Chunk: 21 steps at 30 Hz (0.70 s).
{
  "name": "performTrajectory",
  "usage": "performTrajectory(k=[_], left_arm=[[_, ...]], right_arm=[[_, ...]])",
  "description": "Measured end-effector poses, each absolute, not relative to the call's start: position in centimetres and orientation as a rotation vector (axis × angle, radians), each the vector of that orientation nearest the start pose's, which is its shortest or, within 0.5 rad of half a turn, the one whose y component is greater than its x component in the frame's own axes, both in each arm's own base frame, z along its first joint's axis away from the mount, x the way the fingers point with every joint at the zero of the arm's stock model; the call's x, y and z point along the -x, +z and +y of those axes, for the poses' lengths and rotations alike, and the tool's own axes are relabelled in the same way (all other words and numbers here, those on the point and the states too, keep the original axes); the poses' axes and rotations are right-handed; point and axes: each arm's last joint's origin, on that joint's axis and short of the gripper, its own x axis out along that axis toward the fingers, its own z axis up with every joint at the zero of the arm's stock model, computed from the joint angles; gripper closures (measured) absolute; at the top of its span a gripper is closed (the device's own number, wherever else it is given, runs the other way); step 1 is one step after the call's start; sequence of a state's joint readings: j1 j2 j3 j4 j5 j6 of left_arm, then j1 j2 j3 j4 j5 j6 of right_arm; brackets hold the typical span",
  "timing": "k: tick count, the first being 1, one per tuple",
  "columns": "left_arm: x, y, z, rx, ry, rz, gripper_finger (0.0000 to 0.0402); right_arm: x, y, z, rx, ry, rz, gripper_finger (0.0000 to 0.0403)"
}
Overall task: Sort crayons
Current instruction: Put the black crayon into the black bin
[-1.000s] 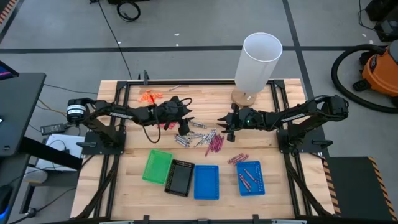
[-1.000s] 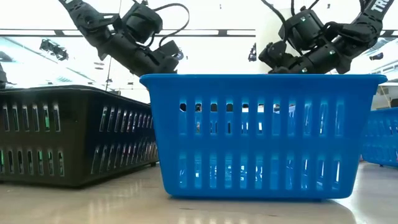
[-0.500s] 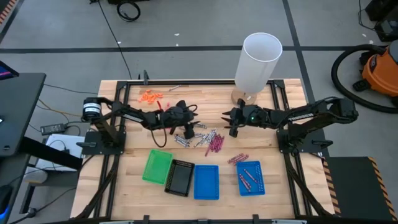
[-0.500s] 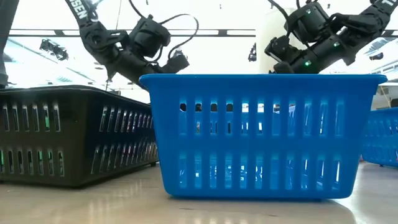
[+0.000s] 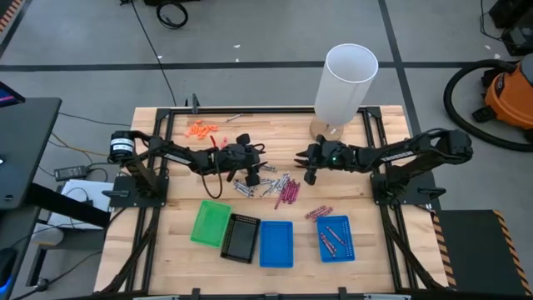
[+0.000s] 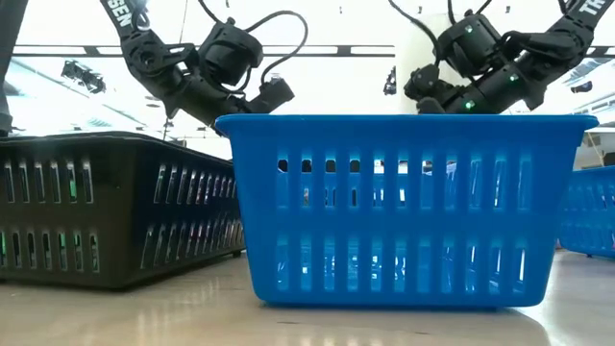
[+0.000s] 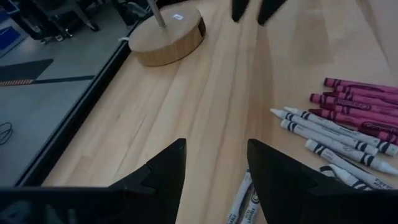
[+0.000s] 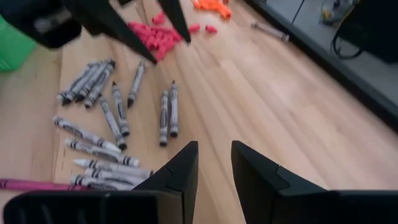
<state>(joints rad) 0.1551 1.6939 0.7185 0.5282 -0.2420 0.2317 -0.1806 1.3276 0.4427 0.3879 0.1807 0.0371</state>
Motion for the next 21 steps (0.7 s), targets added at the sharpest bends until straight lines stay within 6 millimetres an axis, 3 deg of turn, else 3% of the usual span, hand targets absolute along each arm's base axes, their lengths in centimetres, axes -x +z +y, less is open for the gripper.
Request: performTrajectory(k=[7, 21], left_arm=[[-32.4, 15.3, 5.8, -0.22, 0.235, 0.568, 0.0222], [-36.3, 12.7, 7.3, -0.234, 0.168, 0.874, 0.0258]], right_arm=[[-23.8, 15.2, -4.6, -0.088, -0.327, 0.552, 0.0298], [-24.0, 15.3, -3.4, -0.026, -0.211, 0.562, 0.0298]])
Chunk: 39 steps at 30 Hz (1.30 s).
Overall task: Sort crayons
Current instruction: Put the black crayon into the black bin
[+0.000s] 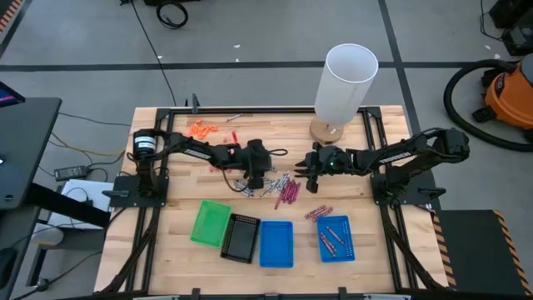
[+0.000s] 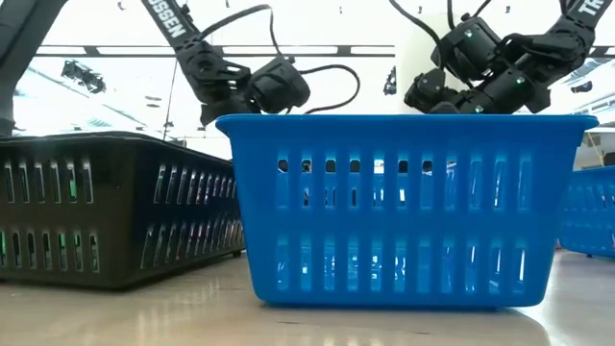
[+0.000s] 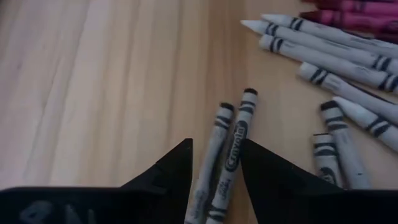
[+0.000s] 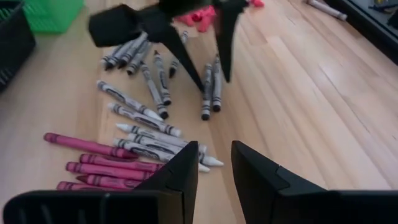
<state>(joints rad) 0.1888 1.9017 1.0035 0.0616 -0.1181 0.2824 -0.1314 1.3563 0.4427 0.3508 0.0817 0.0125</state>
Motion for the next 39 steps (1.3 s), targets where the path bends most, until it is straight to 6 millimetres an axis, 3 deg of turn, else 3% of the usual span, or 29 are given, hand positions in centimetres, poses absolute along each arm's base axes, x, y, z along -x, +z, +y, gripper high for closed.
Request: performTrajectory(k=[20, 34, 39], left_arm=[[-36.6, 13.4, 8.1, -0.207, 0.172, 0.886, 0.0259], [-36.1, 13.4, 10.3, -0.141, 0.134, 0.874, 0.0259], [-35.9, 12.4, 10.8, -0.111, 0.107, 0.902, 0.0259]], right_arm=[[-24.2, 15.4, -2.9, 0.02, -0.206, 0.546, 0.0298], [-24.2, 15.4, -2.8, 0.022, -0.198, 0.544, 0.0298], [-24.2, 15.4, -2.8, 0.021, -0.196, 0.543, 0.0298]])
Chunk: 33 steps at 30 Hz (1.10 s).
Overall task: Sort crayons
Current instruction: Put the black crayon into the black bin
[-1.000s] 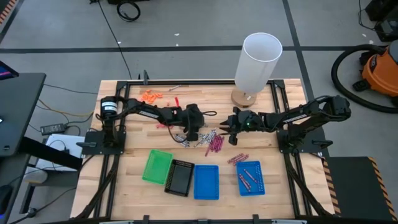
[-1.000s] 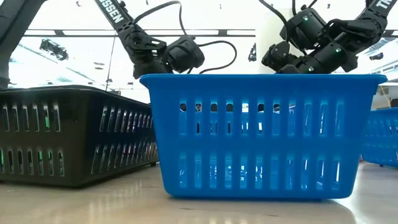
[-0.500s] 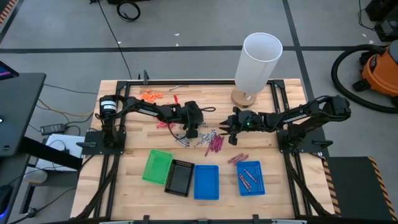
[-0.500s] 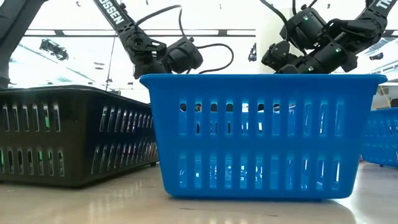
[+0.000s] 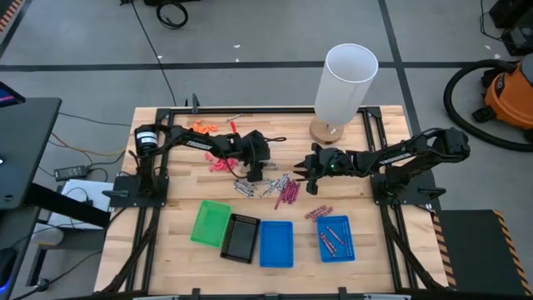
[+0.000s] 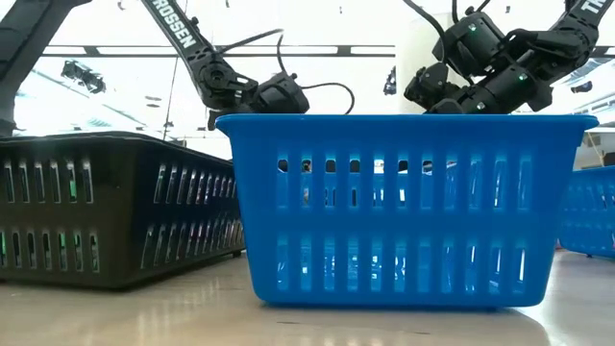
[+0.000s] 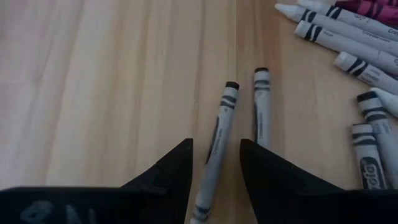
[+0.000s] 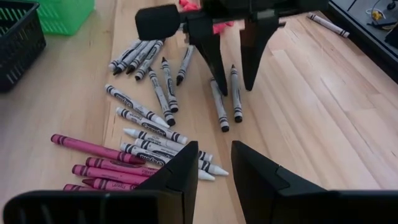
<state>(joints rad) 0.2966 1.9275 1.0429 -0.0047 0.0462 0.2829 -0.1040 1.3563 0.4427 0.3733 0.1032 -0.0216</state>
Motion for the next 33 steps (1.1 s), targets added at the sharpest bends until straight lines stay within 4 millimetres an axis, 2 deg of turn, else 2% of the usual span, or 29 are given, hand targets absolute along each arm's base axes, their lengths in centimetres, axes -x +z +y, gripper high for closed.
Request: performTrajectory(k=[12, 16, 22, 28, 33], left_arm=[[-35.7, 12.0, 10.9, -0.097, 0.114, 0.949, 0.0262], [-35.4, 11.9, 10.8, -0.067, 0.12, 0.977, 0.0296], [-35.3, 11.7, 10.7, -0.056, 0.119, 0.988, 0.0384], [-35.4, 11.8, 10.4, -0.027, 0.153, 0.987, 0.0386], [-35.8, 12.3, 9.0, -0.093, 0.223, 0.975, 0.0387]], right_arm=[[-24.5, 15.7, -1.9, 0.047, -0.156, 0.512, 0.0298], [-24.5, 15.8, -1.9, 0.053, -0.153, 0.506, 0.0298], [-24.6, 16.0, -1.9, 0.073, -0.149, 0.485, 0.0298], [-24.5, 15.8, -1.9, 0.065, -0.152, 0.505, 0.0298], [-24.3, 15.6, -2.0, 0.033, -0.183, 0.53, 0.0298]])
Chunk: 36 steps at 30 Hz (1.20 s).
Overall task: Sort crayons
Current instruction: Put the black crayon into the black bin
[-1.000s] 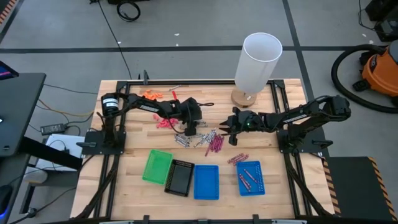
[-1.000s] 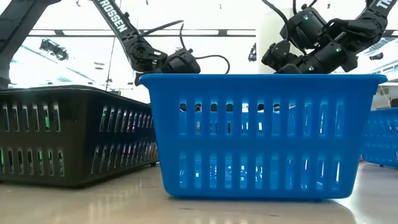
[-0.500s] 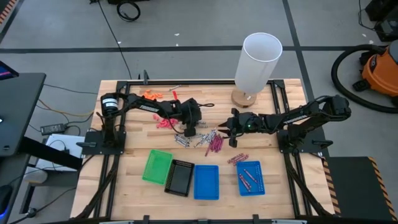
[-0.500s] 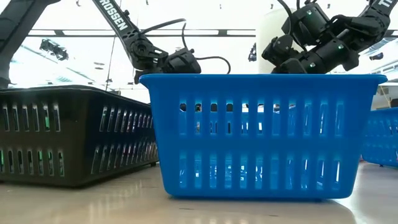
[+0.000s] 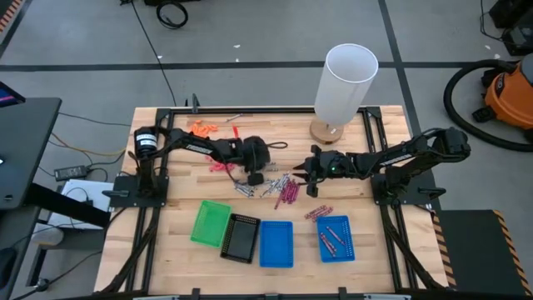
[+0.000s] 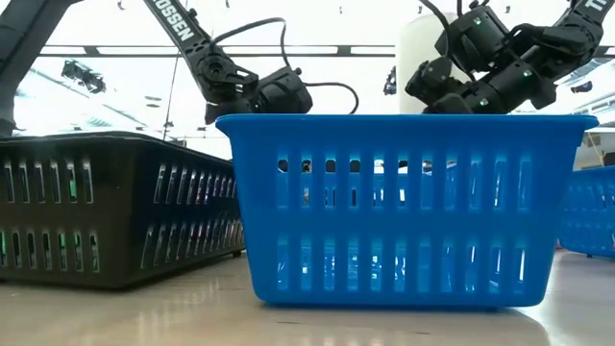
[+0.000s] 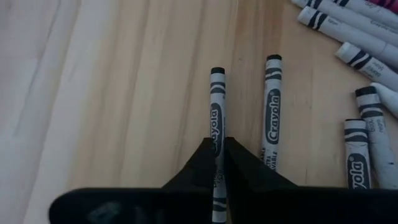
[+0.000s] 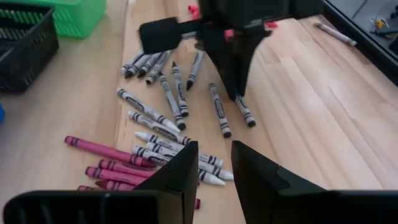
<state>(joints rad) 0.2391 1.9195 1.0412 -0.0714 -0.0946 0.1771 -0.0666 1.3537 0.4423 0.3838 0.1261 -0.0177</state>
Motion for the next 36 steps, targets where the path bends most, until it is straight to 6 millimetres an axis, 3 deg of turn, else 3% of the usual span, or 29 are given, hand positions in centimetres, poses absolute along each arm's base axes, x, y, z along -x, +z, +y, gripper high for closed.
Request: performTrajectory(k=[5, 13, 22, 28, 36], left_arm=[[-35.7, 12.8, 8.2, -0.125, 0.225, 0.967, 0.0387], [-32.9, 13.8, 7.1, -0.091, 0.292, 0.834, 0.0387], [-29.5, 17.9, 2.2, -0.061, 0.279, 0.653, 0.0387], [-27.1, 19.8, -1.6, 0.068, 0.205, 0.67, 0.0379], [-25.2, 20.2, -5.3, 0.227, 0.198, 0.723, 0.0378]], right_arm=[[-24.2, 15.4, -1.7, -0.012, -0.188, 0.55, 0.0298], [-23.9, 15.4, -0.6, 0.013, -0.247, 0.566, 0.0298], [-24.3, 16.1, -0.2, 0.021, -0.3, 0.483, 0.0298], [-24.5, 16.7, 0.1, 0.05, -0.312, 0.423, 0.0298], [-24.7, 17.0, 0.3, 0.143, -0.297, 0.399, 0.0298]])
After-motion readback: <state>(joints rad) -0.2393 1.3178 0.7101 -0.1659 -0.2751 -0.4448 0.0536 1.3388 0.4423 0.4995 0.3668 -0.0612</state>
